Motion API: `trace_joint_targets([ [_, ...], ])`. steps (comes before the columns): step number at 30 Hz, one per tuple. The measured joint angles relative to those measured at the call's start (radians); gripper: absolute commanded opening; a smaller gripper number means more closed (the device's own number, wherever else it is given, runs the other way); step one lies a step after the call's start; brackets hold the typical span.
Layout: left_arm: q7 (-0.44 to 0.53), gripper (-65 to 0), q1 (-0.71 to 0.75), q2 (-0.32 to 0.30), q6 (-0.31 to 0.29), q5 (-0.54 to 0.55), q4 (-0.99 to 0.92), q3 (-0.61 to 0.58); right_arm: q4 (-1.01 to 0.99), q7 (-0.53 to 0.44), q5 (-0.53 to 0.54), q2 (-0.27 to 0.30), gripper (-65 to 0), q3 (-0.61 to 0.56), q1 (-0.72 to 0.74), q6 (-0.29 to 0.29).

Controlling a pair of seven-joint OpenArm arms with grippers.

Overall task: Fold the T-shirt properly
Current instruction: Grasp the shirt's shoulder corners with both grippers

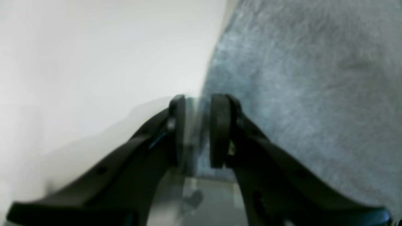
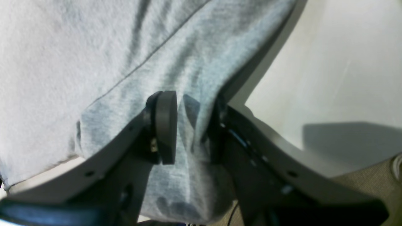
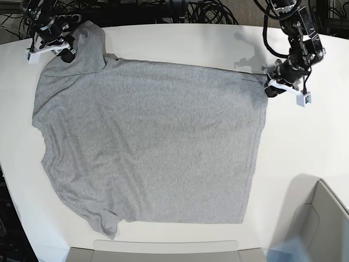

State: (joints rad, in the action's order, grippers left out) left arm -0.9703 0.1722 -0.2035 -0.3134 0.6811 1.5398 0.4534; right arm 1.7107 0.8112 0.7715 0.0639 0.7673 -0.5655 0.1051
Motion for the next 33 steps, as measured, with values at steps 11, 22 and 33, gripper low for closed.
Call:
trace_joint_targets([
  [11, 0.053, -50.1, 0.003, -0.034, -0.137, 0.027, -0.057, -0.089, 0.001, 0.001, -0.001, 0.005, -48.0, 0.000, -0.003, 0.000],
  [22, 0.059, -54.2, 0.016, -0.027, -0.156, 0.046, -0.078, -0.093, 0.000, 0.011, -0.011, 0.005, -52.6, 0.000, -0.003, 0.071],
  [33, 0.031, -65.0, 0.045, -0.029, -0.143, 0.018, -0.022, -0.091, 0.000, 0.023, -0.020, 0.040, -65.0, 0.000, -0.008, 0.072],
])
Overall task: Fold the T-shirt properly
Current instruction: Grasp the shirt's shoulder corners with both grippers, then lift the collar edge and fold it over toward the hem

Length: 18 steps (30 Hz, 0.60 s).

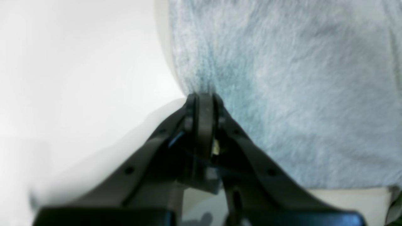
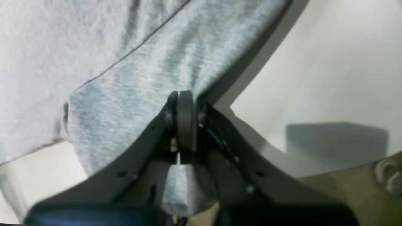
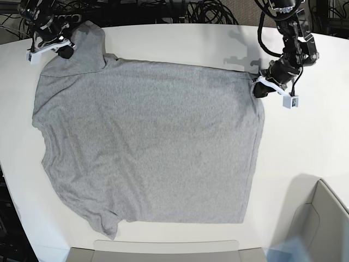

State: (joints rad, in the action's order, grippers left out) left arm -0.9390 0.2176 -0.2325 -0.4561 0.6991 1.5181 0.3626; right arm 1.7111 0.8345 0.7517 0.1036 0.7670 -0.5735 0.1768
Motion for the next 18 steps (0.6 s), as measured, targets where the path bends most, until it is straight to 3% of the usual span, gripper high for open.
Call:
trace_joint_targets([
  [7, -0.025, -65.0, 0.124, 0.000, -0.003, -0.018, 0.241, 0.048, 0.176, 0.000, 0.003, 0.011, -65.0, 0.054, -0.056, 0.004],
  [13, -0.022, -65.0, 0.159, 0.000, -0.002, -0.017, 0.270, 0.062, 0.218, 0.005, 0.004, 0.010, -65.0, 0.068, -0.087, 0.004],
  [18, -0.034, -65.0, 0.221, 0.003, -0.004, 0.101, 0.359, 0.147, 0.274, 0.013, 0.062, 0.000, -65.0, 0.130, -0.116, 0.004],
])
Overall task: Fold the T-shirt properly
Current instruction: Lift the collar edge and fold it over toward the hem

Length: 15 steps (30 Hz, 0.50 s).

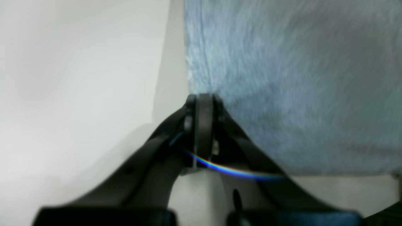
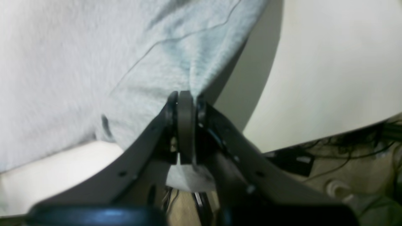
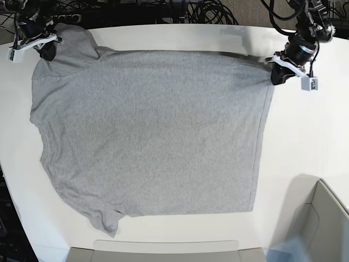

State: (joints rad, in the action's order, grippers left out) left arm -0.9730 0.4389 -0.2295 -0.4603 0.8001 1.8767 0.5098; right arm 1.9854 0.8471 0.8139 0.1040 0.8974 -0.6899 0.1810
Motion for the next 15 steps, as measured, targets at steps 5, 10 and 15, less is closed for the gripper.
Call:
trace_joint_targets([
  [5, -0.093, -65.0, 0.000, 0.000, 0.000, 0.092, 0.008, 0.079, 0.037, -0.001, 0.064, 0.008, -65.0, 0.075, -0.008, 0.003],
  [10, -0.118, -65.0, -0.086, 0.005, 0.010, 0.092, 0.005, 0.081, 0.034, 0.015, 0.062, 0.051, -65.0, 0.071, 0.042, 0.003],
  [15, -0.105, -65.0, -0.141, 0.005, 0.043, 0.091, 0.005, 0.079, 0.027, 0.143, -0.028, 0.089, -65.0, 0.068, 0.177, 0.008],
])
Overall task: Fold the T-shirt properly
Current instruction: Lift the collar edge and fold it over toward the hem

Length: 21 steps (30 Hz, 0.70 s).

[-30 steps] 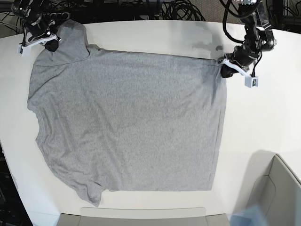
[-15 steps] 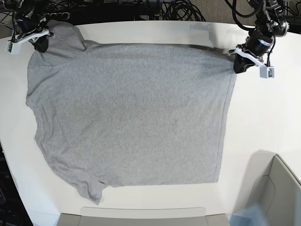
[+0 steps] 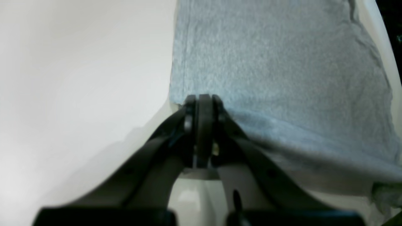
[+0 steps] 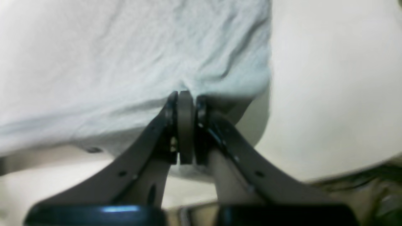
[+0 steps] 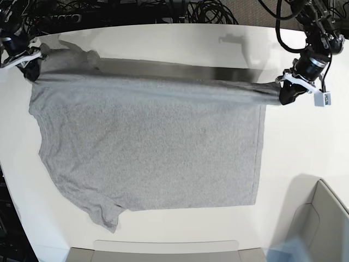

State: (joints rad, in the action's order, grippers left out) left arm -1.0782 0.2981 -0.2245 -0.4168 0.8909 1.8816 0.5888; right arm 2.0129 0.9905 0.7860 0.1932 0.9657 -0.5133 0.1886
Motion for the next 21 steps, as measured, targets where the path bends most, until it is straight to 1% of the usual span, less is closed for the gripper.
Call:
trace_joint_targets([
  [2, -0.011, -65.0, -0.017, 0.003, 0.038, 0.002, -0.001, 0.000, -0.001, 0.029, -0.051, 0.000, -65.0, 0.000, 0.066, 0.000],
  [4, -0.015, -65.0, -0.046, 0.005, 0.080, 0.002, -0.007, 0.000, -0.001, 0.056, -0.071, 0.004, -65.0, -0.001, 0.102, 0.005],
  [5, -0.013, -65.0, -0.068, 0.002, 0.084, 0.003, -0.023, -0.001, -0.001, 0.086, -0.096, 0.009, -65.0, -0.013, 0.129, 0.005],
  [8, 0.009, -65.0, -0.117, 0.000, 0.095, 0.007, -0.103, -0.013, -0.013, 0.084, -0.158, 0.044, -65.0, -0.097, 0.178, 0.003],
  [11, 0.002, -65.0, -0.142, 0.003, 0.103, -0.014, -0.173, -0.048, -0.046, 0.081, -0.230, 0.041, -65.0, -0.171, 0.224, 0.003],
  [14, 0.005, -65.0, -0.171, 0.003, 0.101, -0.081, -0.177, -0.079, -0.083, 0.080, -0.290, 0.035, -65.0, -0.220, 0.267, 0.003],
  [17, 0.008, -65.0, -0.222, 0.004, 0.101, -0.159, -0.185, -0.117, -0.127, 0.018, -0.367, 0.042, -65.0, -0.275, 0.310, 0.000],
  [21, 0.008, -65.0, -0.274, 0.017, 0.103, -0.232, -0.201, -0.124, -0.201, -0.015, -0.434, 0.043, -65.0, -0.353, 0.367, 0.002],
])
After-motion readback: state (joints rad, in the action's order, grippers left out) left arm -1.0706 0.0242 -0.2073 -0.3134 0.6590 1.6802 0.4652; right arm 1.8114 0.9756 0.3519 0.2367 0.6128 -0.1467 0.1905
